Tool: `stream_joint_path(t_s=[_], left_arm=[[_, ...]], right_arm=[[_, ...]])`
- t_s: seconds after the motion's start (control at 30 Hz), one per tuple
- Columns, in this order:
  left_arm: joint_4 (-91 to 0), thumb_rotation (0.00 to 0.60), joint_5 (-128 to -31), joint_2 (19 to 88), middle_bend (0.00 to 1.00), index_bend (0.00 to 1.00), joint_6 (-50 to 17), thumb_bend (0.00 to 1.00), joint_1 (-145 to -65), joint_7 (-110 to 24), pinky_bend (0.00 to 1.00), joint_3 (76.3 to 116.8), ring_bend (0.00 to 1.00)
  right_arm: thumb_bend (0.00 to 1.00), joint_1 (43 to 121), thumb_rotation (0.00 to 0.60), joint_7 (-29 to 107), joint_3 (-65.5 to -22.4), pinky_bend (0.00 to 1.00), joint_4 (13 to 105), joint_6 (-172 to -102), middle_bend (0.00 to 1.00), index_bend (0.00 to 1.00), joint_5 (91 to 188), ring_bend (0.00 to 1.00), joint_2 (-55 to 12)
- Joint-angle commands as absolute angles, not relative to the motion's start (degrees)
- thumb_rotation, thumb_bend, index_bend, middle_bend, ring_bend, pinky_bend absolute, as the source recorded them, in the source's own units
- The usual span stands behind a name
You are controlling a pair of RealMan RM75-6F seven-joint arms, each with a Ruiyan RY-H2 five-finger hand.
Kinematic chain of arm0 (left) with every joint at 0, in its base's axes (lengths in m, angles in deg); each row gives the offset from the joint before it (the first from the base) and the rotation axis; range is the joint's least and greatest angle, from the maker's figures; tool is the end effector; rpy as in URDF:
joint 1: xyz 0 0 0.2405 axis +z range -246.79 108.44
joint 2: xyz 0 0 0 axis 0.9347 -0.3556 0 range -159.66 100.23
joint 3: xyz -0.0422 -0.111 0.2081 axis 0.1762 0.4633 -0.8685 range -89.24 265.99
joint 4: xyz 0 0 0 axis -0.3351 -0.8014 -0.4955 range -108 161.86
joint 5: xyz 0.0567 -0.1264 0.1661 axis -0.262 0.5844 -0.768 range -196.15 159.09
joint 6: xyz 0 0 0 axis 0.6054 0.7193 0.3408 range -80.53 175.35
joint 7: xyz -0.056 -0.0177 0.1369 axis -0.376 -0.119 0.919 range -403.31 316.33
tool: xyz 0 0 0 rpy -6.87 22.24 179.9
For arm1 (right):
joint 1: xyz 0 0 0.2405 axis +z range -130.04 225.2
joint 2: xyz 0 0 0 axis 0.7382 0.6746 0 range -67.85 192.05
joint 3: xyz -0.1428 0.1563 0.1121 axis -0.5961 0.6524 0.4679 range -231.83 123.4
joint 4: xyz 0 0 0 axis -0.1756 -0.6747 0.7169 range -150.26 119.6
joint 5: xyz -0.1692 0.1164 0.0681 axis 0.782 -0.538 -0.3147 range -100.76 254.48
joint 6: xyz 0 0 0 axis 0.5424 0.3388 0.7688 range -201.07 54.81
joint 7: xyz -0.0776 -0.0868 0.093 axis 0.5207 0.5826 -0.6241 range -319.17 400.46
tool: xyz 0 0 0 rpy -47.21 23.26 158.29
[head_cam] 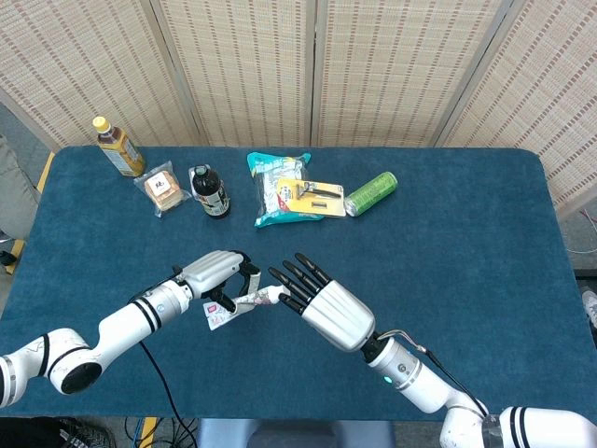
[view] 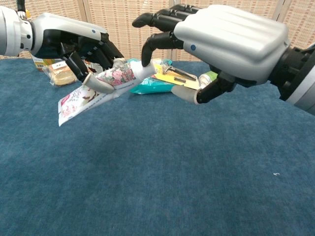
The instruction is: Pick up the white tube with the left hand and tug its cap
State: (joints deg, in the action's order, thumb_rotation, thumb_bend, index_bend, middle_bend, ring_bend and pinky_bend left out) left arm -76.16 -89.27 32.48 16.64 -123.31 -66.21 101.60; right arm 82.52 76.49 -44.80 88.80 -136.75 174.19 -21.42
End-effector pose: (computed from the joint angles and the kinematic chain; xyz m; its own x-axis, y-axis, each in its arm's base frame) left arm -0.0628 0.3394 0.0482 0.1828 0.6546 0.7336 0.9164 -0.3837 0.1141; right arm -0.0481 -0.2467 0.0149 0.5126 0.1891 0.8375 -0.5041 -0.7234 0.4718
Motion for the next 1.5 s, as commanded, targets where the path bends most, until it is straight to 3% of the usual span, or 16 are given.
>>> stream_joint_path(t_s=[0.03,1.5], left_arm=[[-76.2,0.600,-89.4,32.4,0.67,0.61,16.7,0.45,-123.3,-66.5,0.14,101.6,0.39],[-77.8,0.600,-95.6,28.9,0.68,0.62,16.5,0.46,-122.1,-74.9,0.14,102.0,0.39]], right_arm=[[0.30,82.6,0.600,76.7,-44.9,0.00,88.7,-136.7,0.05,0.33,173.7,0.00,-21.2],[0.30,84.8,0.600,75.7,-46.0,0.00,85.0,-136.4,0.05,0.33,168.1,0.00,-22.4]])
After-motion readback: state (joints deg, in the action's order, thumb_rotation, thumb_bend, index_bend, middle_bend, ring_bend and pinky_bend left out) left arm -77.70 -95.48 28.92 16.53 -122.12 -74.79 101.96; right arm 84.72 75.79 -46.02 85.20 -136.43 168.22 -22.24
